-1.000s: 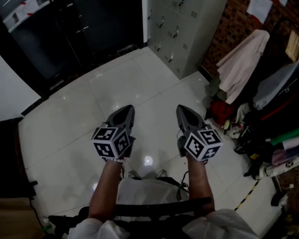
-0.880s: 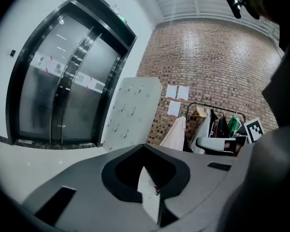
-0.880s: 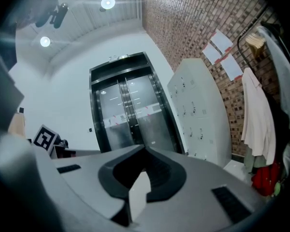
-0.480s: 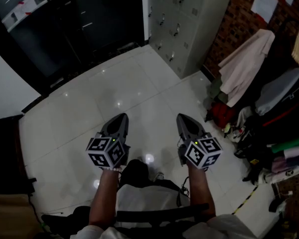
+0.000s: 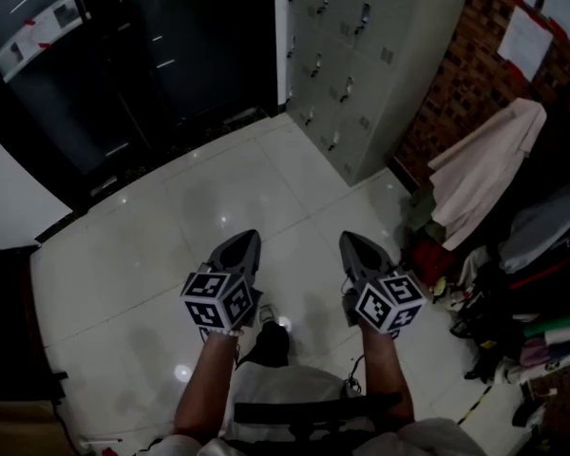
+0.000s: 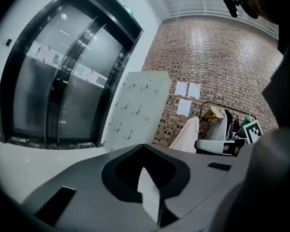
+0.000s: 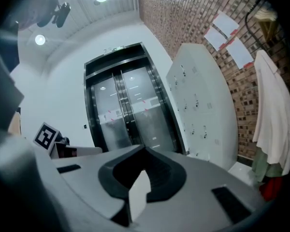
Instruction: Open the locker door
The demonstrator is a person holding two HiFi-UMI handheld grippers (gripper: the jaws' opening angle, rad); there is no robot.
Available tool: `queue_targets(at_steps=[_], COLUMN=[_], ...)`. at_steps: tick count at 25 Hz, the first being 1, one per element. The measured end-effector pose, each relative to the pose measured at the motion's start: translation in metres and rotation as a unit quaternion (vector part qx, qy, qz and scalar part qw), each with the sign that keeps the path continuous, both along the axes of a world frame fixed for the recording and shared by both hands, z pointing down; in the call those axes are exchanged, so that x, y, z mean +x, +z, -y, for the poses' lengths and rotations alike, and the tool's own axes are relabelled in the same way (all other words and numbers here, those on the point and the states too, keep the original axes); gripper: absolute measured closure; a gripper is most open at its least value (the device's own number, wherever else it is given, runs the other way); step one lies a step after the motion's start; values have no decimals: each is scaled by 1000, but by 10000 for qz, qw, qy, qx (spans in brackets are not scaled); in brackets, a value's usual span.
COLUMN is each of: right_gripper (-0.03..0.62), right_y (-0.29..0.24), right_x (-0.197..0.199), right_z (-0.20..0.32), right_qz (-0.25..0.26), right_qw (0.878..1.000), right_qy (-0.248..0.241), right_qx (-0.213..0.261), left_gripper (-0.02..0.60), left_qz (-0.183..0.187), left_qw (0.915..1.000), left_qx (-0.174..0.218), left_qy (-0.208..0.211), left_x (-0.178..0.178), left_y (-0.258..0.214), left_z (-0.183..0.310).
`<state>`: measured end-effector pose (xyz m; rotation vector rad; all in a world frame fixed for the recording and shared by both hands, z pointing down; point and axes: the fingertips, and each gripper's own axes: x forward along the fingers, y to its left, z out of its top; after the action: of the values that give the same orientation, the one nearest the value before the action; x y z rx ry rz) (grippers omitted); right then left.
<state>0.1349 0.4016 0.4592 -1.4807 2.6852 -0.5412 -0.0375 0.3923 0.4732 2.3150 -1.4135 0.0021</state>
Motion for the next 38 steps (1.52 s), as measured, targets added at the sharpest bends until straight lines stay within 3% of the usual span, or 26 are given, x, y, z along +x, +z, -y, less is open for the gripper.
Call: queue_targets(at_steps=[10,17,25,38], right_gripper=[586,586,586,585], right_y=[-24,-17,5,-25], right_x=[-76,-77,-67,-12], right_z=[159,230,339,593], right_qz=[-98,-103,-59,183], right_qw=[9998,9993,9993,9993], right_qy=[123,347,349,175], right_qx=[125,-22,-88,280], left_gripper=[581,581,581,581], left_qz=[-102,-132,-58,48], left_qw=[9997,9992,9989,9993], left_qx=[42,-28,-102,-8], left_qy=[205,375,444,371], left_x=[-60,-61,-44,20], left_y=[-16,-12,4,-15], left_z=[156,239,342,589])
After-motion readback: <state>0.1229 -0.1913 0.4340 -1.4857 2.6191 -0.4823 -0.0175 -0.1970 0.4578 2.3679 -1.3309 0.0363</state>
